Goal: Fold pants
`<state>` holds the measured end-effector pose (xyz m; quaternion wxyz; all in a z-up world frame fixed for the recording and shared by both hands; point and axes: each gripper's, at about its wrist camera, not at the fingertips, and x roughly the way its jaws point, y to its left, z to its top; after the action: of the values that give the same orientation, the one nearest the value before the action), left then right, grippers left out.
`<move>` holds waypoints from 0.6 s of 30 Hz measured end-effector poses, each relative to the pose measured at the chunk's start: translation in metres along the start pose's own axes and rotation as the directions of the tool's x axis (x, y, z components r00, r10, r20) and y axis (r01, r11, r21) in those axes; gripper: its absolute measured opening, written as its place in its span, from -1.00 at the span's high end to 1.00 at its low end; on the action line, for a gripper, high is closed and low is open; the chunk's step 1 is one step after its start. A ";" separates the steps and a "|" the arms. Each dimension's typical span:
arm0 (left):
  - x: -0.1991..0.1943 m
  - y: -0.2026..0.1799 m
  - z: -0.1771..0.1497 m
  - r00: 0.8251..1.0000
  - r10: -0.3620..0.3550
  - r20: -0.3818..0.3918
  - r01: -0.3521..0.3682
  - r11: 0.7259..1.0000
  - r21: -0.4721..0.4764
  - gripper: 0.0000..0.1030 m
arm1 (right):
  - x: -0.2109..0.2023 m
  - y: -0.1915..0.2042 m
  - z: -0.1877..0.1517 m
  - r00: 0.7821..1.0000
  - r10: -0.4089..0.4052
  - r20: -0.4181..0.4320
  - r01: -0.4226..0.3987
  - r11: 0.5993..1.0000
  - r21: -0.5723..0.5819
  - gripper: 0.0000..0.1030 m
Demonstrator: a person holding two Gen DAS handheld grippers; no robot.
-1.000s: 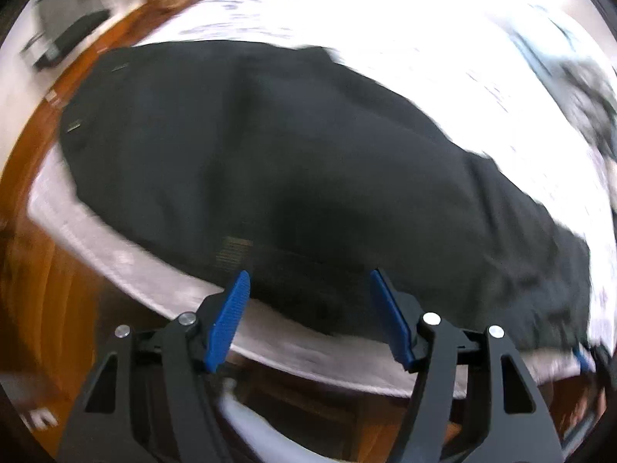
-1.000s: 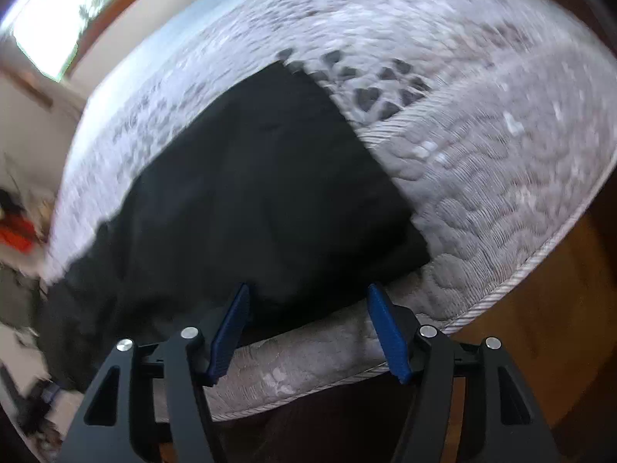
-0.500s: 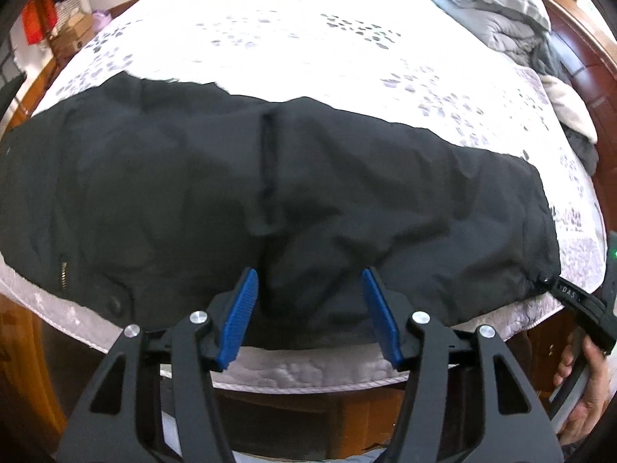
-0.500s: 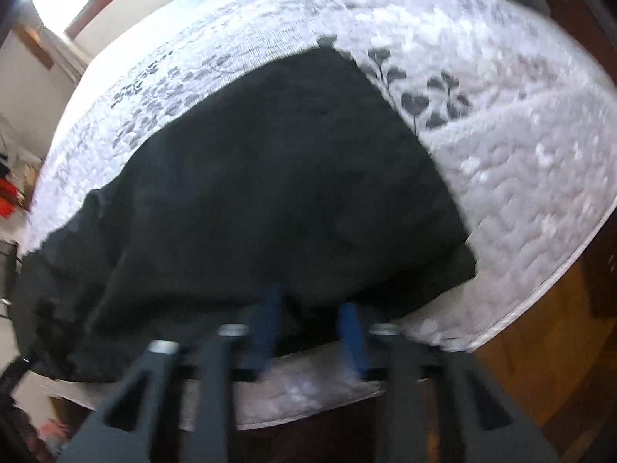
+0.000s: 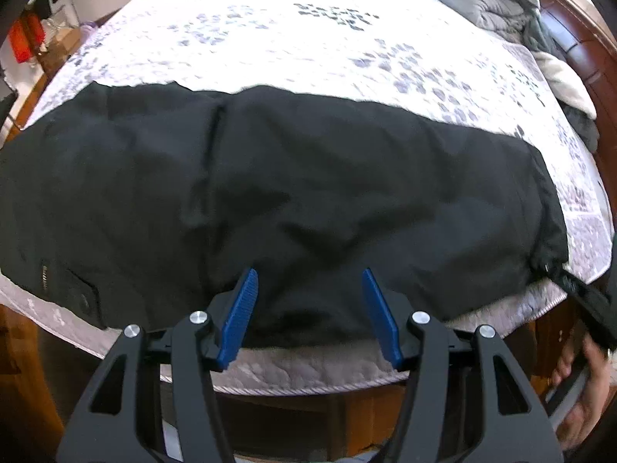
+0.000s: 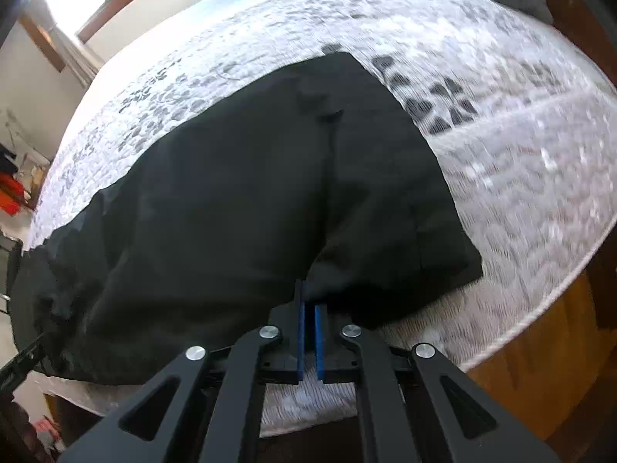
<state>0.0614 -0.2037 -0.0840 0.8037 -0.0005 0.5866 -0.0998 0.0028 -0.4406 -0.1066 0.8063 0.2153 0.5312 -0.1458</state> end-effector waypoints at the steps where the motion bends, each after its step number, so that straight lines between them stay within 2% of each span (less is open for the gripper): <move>1: 0.001 0.000 -0.003 1.000 -0.004 -0.006 0.005 1.000 0.004 -0.11 | 0.000 0.002 0.003 1.000 -0.003 0.003 0.003 1.000 -0.007 0.93; 6: 0.015 0.009 -0.014 0.998 -0.029 -0.060 0.026 0.998 -0.050 -0.04 | -0.009 -0.004 0.012 0.999 0.031 0.032 -0.032 0.999 0.024 0.93; 9: 0.020 0.001 -0.013 0.998 -0.017 -0.056 0.016 0.999 -0.029 0.00 | -0.005 -0.004 0.008 1.000 -0.008 -0.004 0.008 1.000 -0.003 0.88; 12: 0.015 -0.007 -0.012 0.999 -0.029 -0.039 0.029 1.000 0.001 -0.04 | -0.005 0.006 0.005 0.995 -0.099 -0.004 0.098 0.991 -0.091 0.51; 13: 0.013 -0.008 -0.012 0.999 -0.026 -0.030 0.026 1.000 0.003 -0.09 | -0.007 0.008 0.004 0.993 -0.120 -0.003 0.119 0.987 -0.107 0.33; 14: 0.012 -0.008 -0.011 0.999 -0.023 -0.026 0.023 1.000 0.002 -0.19 | -0.013 0.009 0.004 0.992 -0.129 0.007 0.129 0.984 -0.121 0.27; 16: 0.009 -0.007 -0.011 1.000 -0.021 -0.010 0.020 1.000 -0.024 -0.25 | -0.022 0.005 0.003 0.995 -0.101 0.003 0.101 0.989 -0.105 0.24; 18: 0.008 -0.009 -0.011 1.000 -0.027 -0.011 0.027 0.999 -0.040 -0.26 | -0.023 -0.004 0.003 1.000 -0.017 -0.020 0.016 0.999 -0.040 0.22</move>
<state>0.0519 -0.2128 -0.0940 0.7988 -0.0238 0.5930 -0.0989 -0.0061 -0.4452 -0.0849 0.8038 0.1964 0.5439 -0.1398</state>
